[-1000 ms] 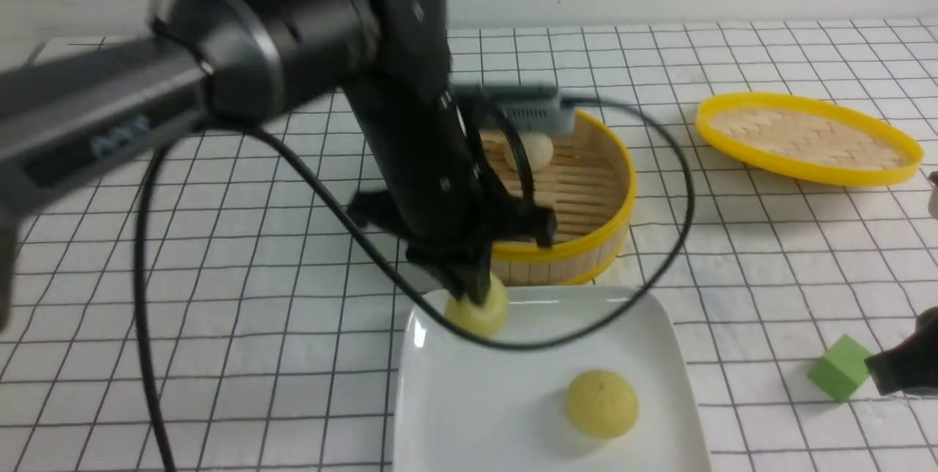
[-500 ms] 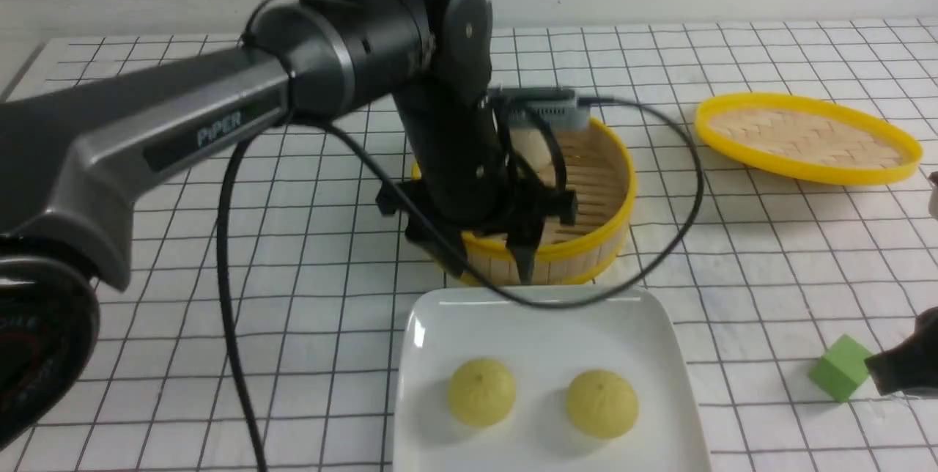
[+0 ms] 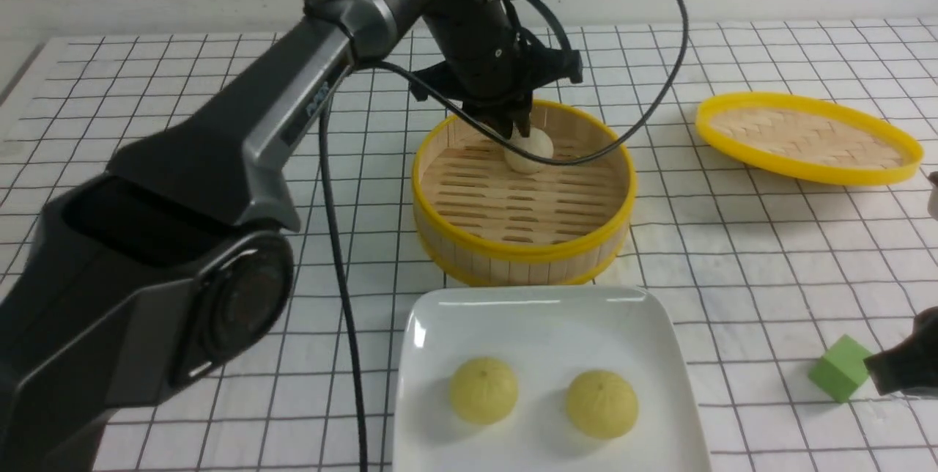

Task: Put the steamed buns into the plate on the white-black tablecloth.
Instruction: 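Reach into the bamboo steamer and grasp a bun with the left gripper, then carry the bun from the bamboo steamer to the plate with the left gripper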

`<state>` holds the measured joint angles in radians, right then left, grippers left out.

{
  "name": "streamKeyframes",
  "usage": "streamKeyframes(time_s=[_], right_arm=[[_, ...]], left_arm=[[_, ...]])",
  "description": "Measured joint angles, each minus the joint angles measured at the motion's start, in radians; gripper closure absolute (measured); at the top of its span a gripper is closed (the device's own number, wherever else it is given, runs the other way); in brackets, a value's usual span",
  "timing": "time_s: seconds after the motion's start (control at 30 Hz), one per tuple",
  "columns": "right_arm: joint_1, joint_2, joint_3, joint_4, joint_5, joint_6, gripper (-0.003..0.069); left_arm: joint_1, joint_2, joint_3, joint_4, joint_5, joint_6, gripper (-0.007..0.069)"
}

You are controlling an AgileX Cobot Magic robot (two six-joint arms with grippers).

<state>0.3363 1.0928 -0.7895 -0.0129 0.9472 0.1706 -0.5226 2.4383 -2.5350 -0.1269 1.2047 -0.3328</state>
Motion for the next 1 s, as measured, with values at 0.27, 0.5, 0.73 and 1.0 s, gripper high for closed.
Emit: streamKeyframes(time_s=[0.27, 0.5, 0.73, 1.0], right_arm=[[0.0, 0.0, 0.0, 0.0, -0.023, 0.0, 0.0596], [0.0, 0.0, 0.0, 0.0, -0.021, 0.0, 0.0584], [0.0, 0.0, 0.0, 0.018, 0.02, 0.0, 0.0579], [0.0, 0.0, 0.0, 0.022, 0.038, 0.0, 0.0578]], left_arm=[[-0.001, 0.119, -0.029, 0.005, -0.141, 0.0, 0.0167], [0.001, 0.142, -0.054, 0.039, -0.037, -0.037, 0.0519], [0.002, -0.02, -0.162, 0.071, 0.033, -0.029, 0.0598], [-0.03, -0.459, 0.2, -0.11, 0.033, 0.082, 0.0598]])
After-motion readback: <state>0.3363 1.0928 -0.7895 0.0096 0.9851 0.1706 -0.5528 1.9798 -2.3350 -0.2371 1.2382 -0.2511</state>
